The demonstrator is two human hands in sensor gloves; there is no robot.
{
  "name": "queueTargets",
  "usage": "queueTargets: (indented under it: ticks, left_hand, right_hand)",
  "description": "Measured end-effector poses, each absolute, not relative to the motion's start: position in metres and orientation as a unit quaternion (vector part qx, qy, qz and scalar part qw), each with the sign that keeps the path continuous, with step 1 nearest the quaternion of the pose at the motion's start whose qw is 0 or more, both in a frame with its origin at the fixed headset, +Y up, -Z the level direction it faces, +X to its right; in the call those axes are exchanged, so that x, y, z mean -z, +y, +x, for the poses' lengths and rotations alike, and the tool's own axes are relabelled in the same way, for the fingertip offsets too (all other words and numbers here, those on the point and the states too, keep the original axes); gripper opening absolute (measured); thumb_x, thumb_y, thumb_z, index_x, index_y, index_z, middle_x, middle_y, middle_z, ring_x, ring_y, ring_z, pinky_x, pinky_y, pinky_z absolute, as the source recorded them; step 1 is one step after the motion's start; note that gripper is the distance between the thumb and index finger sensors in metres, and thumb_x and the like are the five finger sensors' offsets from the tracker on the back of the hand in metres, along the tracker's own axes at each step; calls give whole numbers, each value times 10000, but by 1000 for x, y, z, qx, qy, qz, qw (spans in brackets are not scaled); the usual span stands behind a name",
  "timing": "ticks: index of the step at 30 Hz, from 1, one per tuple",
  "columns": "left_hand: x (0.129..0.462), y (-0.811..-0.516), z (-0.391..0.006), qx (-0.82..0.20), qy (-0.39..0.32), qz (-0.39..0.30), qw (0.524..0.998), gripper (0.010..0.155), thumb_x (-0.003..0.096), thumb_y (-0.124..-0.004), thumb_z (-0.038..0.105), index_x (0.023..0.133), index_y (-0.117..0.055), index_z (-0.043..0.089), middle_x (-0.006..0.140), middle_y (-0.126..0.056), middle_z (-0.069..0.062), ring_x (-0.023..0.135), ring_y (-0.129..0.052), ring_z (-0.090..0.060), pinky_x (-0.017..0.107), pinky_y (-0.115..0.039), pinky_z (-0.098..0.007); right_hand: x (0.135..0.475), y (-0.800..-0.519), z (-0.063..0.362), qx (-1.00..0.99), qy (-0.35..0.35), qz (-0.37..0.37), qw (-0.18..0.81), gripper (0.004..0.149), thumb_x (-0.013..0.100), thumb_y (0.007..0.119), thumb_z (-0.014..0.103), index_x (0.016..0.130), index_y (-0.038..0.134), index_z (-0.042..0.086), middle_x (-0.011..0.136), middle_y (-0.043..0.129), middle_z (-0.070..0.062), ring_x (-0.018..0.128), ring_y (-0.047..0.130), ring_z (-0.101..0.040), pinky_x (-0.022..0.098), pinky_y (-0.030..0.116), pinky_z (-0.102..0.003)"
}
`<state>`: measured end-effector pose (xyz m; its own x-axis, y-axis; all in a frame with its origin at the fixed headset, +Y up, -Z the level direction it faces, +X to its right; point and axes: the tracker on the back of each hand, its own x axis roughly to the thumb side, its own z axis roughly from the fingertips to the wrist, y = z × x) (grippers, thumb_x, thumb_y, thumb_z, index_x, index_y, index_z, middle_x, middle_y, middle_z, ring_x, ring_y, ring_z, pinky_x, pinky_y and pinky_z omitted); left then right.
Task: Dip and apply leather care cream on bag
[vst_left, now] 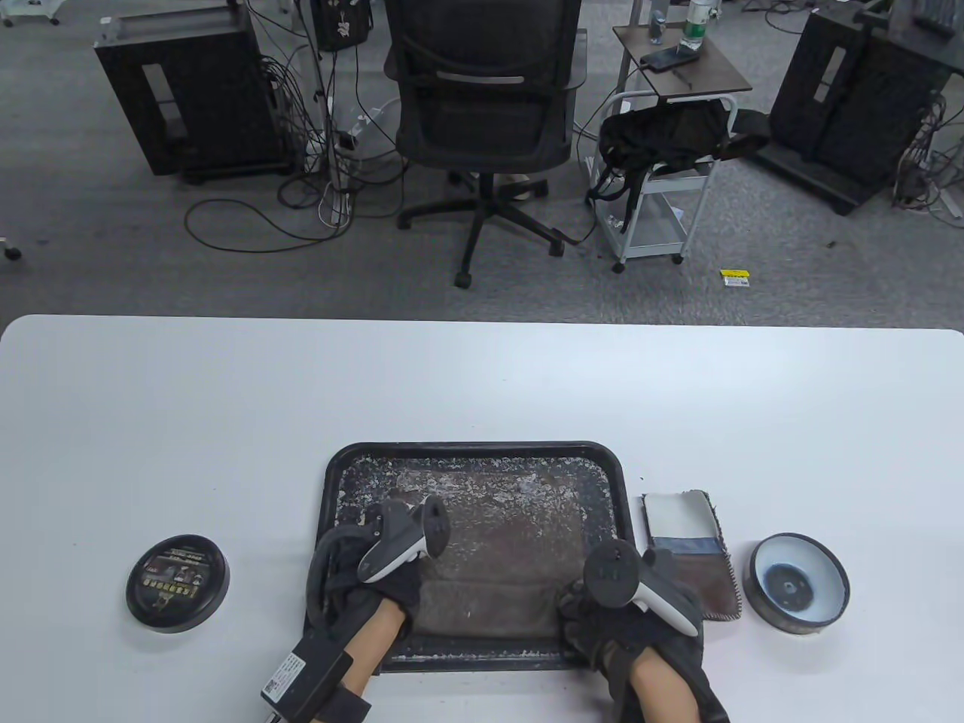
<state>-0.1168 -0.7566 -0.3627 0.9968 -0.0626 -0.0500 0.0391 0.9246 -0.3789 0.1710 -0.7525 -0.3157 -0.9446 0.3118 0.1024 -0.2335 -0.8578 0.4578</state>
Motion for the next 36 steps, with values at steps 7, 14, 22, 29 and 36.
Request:
queueTargets:
  ticks: [7, 14, 22, 29, 36]
  left_hand:
    - [364, -759, -130, -9, 50, -208, 977, 644, 438, -746, 310, 1006, -449, 374, 1112, -464, 16, 1063, -561, -260, 745, -578, -557]
    - [361, -757, -109, 57, 37, -170, 983, 641, 436, -743, 317, 1013, -465, 334, 1103, -483, -17, 1049, -579, -279, 733, -605, -546]
    - [356, -758, -73, 60, -26, -137, 988, 642, 436, -742, 321, 1011, -458, 357, 1108, -459, 21, 1058, -539, -262, 742, -581, -545]
    - [358, -761, -32, 57, -91, -136, 985, 647, 441, -732, 330, 1014, -432, 366, 1112, -437, 34, 1063, -518, -249, 747, -572, -543]
    - [359, -761, 2, 19, -160, -133, 978, 645, 442, -734, 328, 1013, -439, 380, 1117, -433, 54, 1070, -501, -235, 753, -555, -545]
  right_hand:
    - [316, -753, 171, -958, 228, 89, 147, 505, 432, 818, 335, 910, 801, 173, 996, 634, -83, 549, 1009, -197, 497, 827, -472]
    - [316, -753, 169, -958, 229, 92, 143, 510, 430, 820, 333, 910, 798, 161, 995, 631, -94, 560, 1007, -204, 501, 825, -490]
    - [317, -753, 168, -959, 229, 98, 138, 512, 429, 821, 331, 906, 799, 148, 992, 630, -107, 555, 1010, -207, 500, 826, -490]
    - [317, -753, 168, -959, 228, 101, 137, 513, 427, 824, 332, 905, 798, 149, 989, 630, -107, 554, 1009, -203, 500, 828, -486]
    - [317, -753, 167, -958, 229, 102, 142, 510, 426, 825, 330, 903, 800, 150, 985, 634, -108, 550, 1013, -201, 495, 832, -485]
